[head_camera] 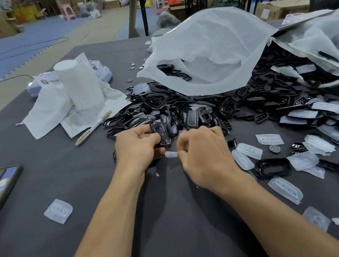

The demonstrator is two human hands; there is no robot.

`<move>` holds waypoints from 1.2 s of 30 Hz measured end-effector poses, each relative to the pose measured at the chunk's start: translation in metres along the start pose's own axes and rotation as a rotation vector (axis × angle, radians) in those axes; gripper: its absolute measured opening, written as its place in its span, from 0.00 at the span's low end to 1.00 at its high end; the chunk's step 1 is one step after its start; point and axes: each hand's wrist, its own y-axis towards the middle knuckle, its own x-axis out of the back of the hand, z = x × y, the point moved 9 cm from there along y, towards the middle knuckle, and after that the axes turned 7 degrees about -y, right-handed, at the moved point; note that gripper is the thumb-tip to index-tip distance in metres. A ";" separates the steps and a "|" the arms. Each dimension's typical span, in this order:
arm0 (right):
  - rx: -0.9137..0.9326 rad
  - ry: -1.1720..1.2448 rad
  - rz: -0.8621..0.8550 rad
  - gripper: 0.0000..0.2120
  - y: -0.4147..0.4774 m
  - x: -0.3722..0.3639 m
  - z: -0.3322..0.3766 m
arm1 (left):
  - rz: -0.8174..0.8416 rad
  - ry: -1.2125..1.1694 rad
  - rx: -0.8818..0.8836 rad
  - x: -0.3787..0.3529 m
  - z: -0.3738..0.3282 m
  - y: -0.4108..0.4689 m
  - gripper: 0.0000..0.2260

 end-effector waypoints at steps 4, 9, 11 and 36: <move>-0.131 0.277 -0.043 0.07 -0.001 0.016 -0.024 | -0.062 0.039 -0.045 0.002 -0.002 0.002 0.10; -0.350 1.082 0.139 0.11 -0.002 -0.003 -0.024 | -0.043 -0.029 -0.125 -0.003 -0.013 -0.008 0.10; -0.406 1.327 0.224 0.09 -0.003 -0.010 -0.019 | 0.009 -0.067 -0.158 -0.010 -0.019 -0.014 0.12; -0.164 0.538 0.079 0.09 0.004 0.011 -0.036 | -0.117 0.100 -0.327 -0.008 -0.035 -0.031 0.18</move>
